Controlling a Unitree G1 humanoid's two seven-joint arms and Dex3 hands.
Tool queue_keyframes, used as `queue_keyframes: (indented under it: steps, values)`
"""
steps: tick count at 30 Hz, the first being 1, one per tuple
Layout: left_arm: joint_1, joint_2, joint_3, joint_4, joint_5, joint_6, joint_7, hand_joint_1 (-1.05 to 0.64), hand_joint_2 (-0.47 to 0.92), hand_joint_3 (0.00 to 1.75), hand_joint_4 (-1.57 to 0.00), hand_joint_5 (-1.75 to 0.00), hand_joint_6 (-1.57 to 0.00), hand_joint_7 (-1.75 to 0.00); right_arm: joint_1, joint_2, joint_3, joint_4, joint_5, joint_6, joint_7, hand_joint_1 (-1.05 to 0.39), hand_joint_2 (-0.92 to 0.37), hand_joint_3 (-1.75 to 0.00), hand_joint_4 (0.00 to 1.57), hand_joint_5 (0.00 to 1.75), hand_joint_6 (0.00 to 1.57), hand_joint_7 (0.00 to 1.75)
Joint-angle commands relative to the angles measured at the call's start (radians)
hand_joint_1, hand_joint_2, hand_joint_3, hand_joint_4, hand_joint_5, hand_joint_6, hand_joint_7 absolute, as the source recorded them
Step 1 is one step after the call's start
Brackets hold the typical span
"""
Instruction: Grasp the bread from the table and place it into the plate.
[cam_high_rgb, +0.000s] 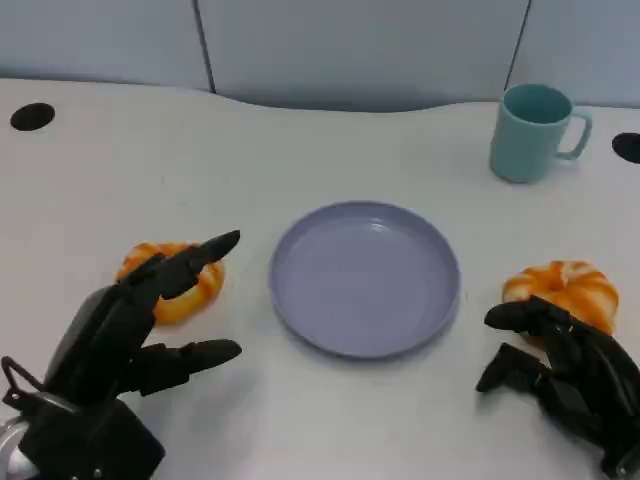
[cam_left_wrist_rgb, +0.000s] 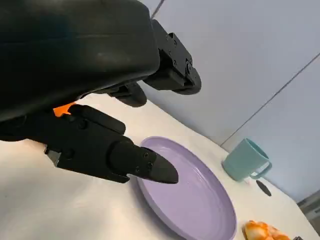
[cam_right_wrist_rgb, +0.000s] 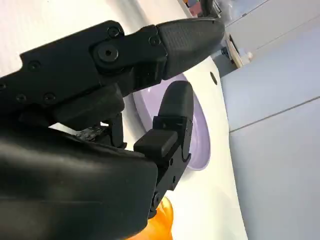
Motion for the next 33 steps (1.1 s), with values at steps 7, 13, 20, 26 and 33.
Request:
queue_keyframes:
  steps: [7, 13, 20, 26, 33]
  values:
    - [-0.081, 0.195, -0.127, -0.202, 0.585, 0.378, 0.117, -0.7, 0.88, 0.01, -0.01, -0.07, -0.16, -0.01, 0.034, 0.002, 0.006, -0.03, -0.01, 0.02, -0.028, -0.43, -0.92, -0.18, 0.62, 1.44, 0.64, 0.98]
    - [-0.147, 0.209, -0.214, -0.127, 0.62, 0.5, 0.112, -0.71, 0.88, 0.0, 0.0, -0.05, -0.13, 0.0, 0.039, 0.002, 0.01, -0.039, -0.007, 0.027, -0.029, -0.43, -0.92, -0.18, 0.62, 1.44, 0.64, 0.98]
    - [-0.274, 0.213, -0.329, 0.052, 0.641, 0.619, 0.111, -0.72, 0.87, 0.0, 0.0, 0.0, -0.04, 0.0, 0.041, 0.002, 0.012, -0.047, -0.004, 0.034, -0.025, -0.45, -0.92, -0.17, 0.63, 1.44, 0.65, 1.0]
    - [-0.424, 0.184, -0.403, 0.275, 0.623, 0.654, 0.101, -0.73, 0.89, 0.01, 0.0, 0.0, -0.03, 0.0, 0.05, -0.002, 0.009, -0.049, 0.0, 0.023, -0.011, -0.44, -0.92, -0.17, 0.64, 1.43, 0.65, 0.99]
    - [-0.523, 0.179, -0.487, 0.453, 0.602, 0.64, 0.146, -0.72, 0.9, 0.01, 0.0, 0.0, -0.05, -0.01, 0.056, 0.0, 0.009, -0.066, -0.001, 0.038, -0.02, -0.45, -0.92, -0.16, 0.65, 1.43, 0.65, 0.99]
